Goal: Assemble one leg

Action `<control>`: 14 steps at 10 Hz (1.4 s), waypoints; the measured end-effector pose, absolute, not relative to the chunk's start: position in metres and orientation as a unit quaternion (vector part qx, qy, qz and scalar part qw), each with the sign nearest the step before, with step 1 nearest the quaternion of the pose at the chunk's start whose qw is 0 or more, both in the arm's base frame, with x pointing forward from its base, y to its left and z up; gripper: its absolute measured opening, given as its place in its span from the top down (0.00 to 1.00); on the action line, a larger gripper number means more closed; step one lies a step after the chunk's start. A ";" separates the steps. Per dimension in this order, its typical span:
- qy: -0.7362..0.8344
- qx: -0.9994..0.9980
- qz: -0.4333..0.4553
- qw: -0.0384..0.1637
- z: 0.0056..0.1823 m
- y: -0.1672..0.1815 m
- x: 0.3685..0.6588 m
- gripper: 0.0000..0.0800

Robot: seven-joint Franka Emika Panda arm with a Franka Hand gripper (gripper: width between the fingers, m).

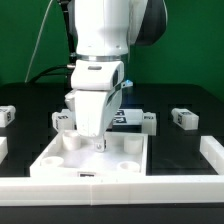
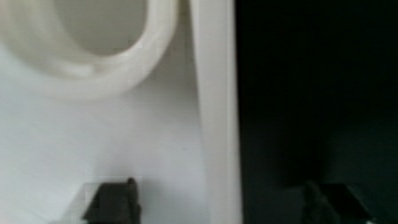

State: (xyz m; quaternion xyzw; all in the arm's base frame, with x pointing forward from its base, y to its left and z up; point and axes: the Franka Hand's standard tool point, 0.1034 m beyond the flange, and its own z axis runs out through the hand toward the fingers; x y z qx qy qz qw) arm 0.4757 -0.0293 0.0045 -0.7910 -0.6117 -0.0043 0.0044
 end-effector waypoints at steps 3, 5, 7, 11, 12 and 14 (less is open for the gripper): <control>-0.612 -0.791 -0.004 0.005 0.004 -0.029 0.476 0.73; -0.612 -0.791 -0.003 0.005 0.004 -0.029 0.474 0.94; -0.612 -0.791 -0.003 0.005 0.004 -0.029 0.474 0.94; -0.621 -0.784 -0.002 0.005 0.005 -0.028 0.474 0.94; -0.654 -0.756 0.001 0.001 0.005 -0.023 0.476 0.94; -0.697 -0.717 0.001 -0.002 0.005 -0.011 0.478 0.94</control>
Offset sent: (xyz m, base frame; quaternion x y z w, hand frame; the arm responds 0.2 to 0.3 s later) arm 0.0000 0.0000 0.0000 0.0000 0.0000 0.0000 1.0000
